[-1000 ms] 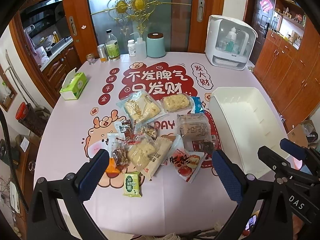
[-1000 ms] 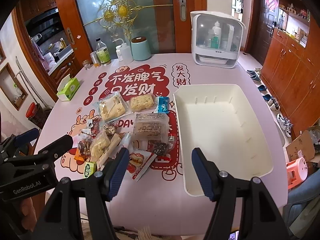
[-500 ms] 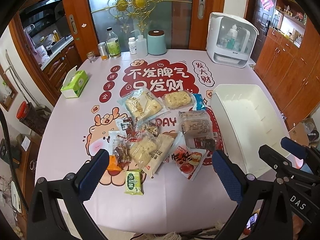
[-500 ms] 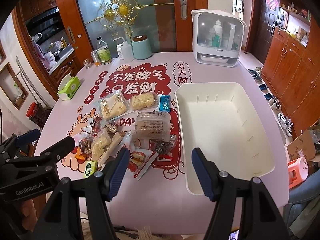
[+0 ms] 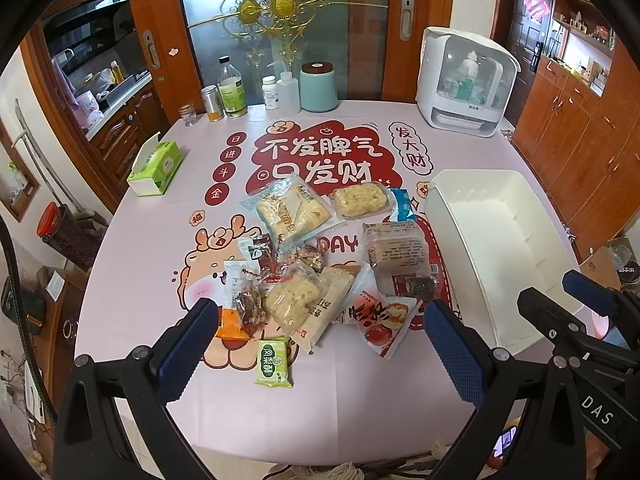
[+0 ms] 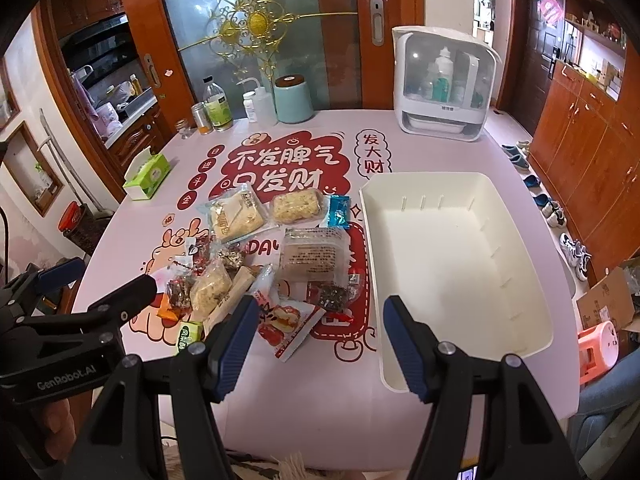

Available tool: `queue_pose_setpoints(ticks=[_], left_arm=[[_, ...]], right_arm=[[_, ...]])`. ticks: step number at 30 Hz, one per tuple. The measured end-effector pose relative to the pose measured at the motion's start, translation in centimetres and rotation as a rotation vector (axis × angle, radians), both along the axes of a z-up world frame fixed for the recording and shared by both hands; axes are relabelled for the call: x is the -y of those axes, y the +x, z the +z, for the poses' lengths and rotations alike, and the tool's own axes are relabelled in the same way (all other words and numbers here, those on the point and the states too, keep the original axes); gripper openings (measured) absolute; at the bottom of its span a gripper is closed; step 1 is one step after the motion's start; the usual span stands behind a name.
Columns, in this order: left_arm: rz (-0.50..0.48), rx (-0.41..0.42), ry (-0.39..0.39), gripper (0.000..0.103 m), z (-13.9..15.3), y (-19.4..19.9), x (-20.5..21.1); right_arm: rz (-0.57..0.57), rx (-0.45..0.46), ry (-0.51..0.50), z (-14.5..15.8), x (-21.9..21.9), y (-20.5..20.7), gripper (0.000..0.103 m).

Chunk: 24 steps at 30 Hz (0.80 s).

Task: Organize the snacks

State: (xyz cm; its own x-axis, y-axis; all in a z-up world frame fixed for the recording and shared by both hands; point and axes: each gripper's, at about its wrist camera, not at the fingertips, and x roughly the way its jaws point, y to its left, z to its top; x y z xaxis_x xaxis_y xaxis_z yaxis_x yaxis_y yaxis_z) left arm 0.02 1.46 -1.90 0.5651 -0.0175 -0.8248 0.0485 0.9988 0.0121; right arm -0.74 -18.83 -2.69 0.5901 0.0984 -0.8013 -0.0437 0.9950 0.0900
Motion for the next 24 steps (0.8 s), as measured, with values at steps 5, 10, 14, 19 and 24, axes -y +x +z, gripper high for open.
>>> queue_pose_setpoints(ticks=[5, 10, 14, 19, 24], left_arm=[[0.006, -0.001, 0.005, 0.102, 0.5, 0.0, 0.02], [0.006, -0.001, 0.009, 0.102, 0.67, 0.07, 0.09], [0.006, -0.002, 0.01, 0.102, 0.85, 0.11, 0.1], [0.005, -0.004, 0.01, 0.102, 0.82, 0.08, 0.09], [0.005, -0.015, 0.009, 0.102, 0.76, -0.37, -0.13]], right_arm=[[0.006, 0.008, 0.002, 0.35, -0.07, -0.21, 0.065], [0.008, 0.011, 0.003, 0.69, -0.06, -0.22, 0.065], [0.01, 0.014, 0.005, 0.89, -0.11, -0.36, 0.065], [0.01, 0.013, 0.006, 0.84, -0.19, -0.46, 0.065], [0.018, 0.001, 0.006, 0.55, -0.58, -0.64, 0.065]])
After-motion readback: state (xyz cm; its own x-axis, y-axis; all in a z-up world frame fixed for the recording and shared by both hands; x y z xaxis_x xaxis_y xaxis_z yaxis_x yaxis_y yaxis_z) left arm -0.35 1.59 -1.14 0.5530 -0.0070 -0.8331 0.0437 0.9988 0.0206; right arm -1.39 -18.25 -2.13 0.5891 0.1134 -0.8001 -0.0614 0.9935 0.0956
